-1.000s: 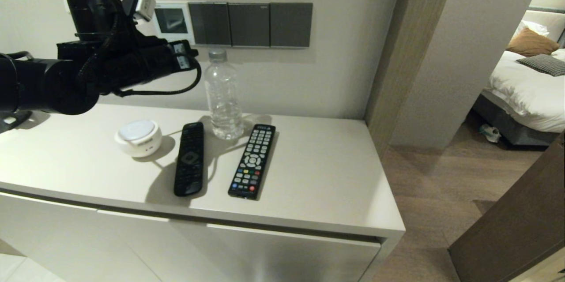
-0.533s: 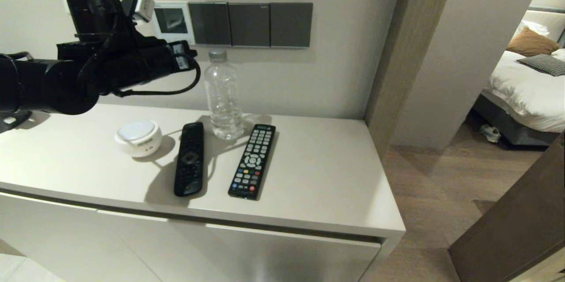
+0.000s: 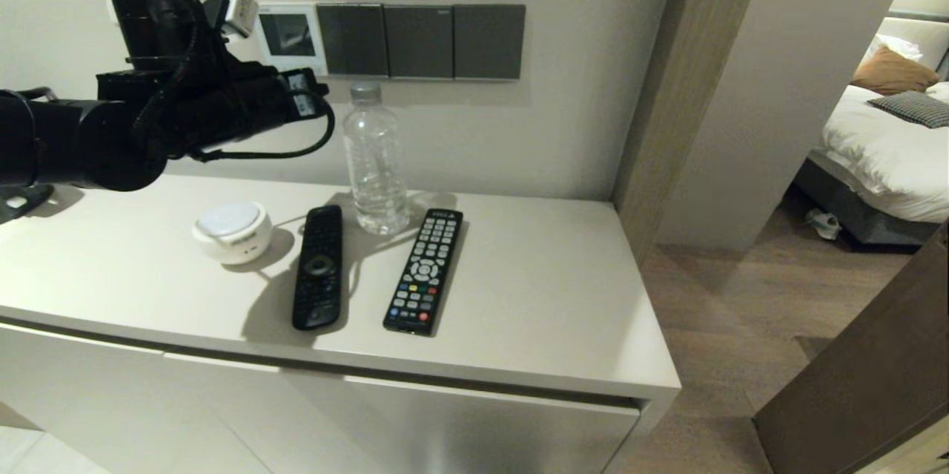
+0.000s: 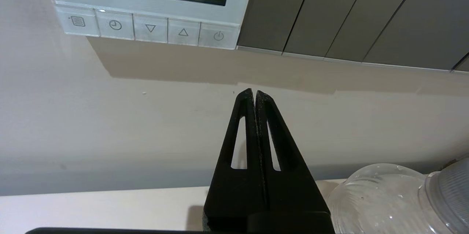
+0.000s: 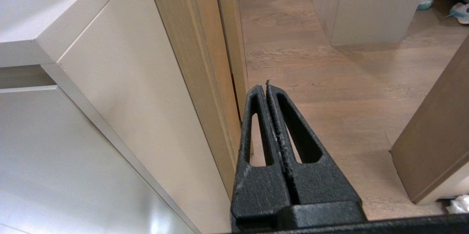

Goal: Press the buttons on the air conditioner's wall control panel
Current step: Turn on the central air conditioner

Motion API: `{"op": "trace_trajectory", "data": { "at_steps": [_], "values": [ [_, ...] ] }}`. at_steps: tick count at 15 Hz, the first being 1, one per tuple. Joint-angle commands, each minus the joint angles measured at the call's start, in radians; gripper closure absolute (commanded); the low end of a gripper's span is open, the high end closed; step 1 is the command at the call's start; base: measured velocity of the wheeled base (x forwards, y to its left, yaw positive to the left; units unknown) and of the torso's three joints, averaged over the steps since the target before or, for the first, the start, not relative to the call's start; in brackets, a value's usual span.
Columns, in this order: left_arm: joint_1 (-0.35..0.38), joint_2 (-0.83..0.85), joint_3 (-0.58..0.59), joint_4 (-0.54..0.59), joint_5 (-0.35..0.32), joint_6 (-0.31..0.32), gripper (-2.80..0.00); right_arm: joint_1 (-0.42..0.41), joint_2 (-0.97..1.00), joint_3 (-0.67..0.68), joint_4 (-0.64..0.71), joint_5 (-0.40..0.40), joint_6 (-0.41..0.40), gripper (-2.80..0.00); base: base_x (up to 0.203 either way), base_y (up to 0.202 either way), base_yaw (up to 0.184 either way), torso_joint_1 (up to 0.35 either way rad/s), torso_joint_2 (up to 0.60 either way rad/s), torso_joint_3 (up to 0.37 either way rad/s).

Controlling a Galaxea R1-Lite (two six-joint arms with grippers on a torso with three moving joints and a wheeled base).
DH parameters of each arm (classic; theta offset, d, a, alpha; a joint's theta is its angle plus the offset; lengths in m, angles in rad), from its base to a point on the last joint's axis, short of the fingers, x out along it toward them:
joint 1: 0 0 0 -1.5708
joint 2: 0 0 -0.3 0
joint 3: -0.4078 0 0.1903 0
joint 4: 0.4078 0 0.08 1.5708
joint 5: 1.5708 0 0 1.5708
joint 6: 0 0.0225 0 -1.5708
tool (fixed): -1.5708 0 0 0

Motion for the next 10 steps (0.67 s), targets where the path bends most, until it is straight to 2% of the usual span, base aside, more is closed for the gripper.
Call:
{"op": "trace_trajectory", "data": {
  "at_steps": [1, 7, 10],
  "values": [
    [0.000, 0.006, -0.002, -0.003, 0.000, -0.002, 0.00, 0.000, 0.002, 0.002, 0.000, 0.000, 0.000, 0.00, 0.000, 0.000, 0.000, 0.000, 0.00, 0.000],
    [0.001, 0.021, -0.014, -0.003, 0.000, -0.002, 0.00, 0.000, 0.002, 0.002, 0.000, 0.000, 0.000, 0.00, 0.000, 0.000, 0.000, 0.000, 0.00, 0.000],
    [0.001, 0.033, -0.031, -0.003, 0.037, -0.002, 0.00, 0.000, 0.002, 0.002, 0.000, 0.000, 0.000, 0.00, 0.000, 0.000, 0.000, 0.000, 0.00, 0.000]
  ]
}}
